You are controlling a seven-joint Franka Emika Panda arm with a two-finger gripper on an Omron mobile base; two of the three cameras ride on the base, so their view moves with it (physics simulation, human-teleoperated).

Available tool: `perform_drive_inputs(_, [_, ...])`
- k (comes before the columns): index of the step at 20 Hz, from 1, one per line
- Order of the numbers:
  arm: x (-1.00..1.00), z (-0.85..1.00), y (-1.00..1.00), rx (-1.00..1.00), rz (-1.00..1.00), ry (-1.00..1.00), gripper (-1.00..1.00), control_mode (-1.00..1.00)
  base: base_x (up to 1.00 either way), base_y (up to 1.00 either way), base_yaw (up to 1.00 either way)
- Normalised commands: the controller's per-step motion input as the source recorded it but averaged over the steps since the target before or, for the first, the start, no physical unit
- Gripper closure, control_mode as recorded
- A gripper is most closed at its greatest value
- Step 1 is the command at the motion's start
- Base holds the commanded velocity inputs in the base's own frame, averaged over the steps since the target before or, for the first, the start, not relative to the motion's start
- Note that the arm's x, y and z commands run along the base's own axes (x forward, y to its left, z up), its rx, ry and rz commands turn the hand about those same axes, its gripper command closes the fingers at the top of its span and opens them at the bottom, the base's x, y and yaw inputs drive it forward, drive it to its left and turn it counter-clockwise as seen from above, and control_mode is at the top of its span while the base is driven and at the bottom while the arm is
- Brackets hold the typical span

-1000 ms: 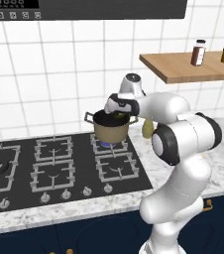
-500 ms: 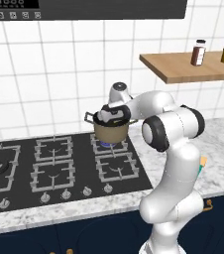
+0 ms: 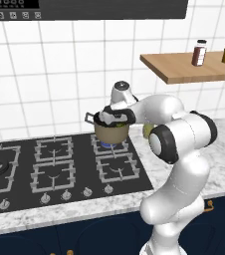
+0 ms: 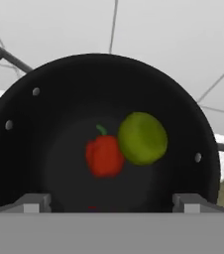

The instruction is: Put the lime and bell pepper in the pot. Retrieve the spatula and lightly stir the vegetables in the pot.

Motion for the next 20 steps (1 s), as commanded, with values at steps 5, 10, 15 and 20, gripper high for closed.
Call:
perform_drive_inputs(5, [-1.0, 0.05, -0.32, 0.07, -0.17, 0.0, -1.0, -1.0, 0.0, 0.0, 0.0])
perform_drive_inputs(10, [-1.0, 0.0, -0.73, 0.2, -0.27, 0.02, -1.0, -1.0, 0.0, 0.0, 0.0])
perform_drive_inputs(15, [-1.0, -0.15, -0.93, 0.16, -0.26, 0.12, -1.0, -1.0, 0.0, 0.0, 0.0])
perform_drive_inputs(20, [-1.0, -0.22, -0.93, 0.09, -0.27, 0.19, -1.0, -1.0, 0.0, 0.0, 0.0])
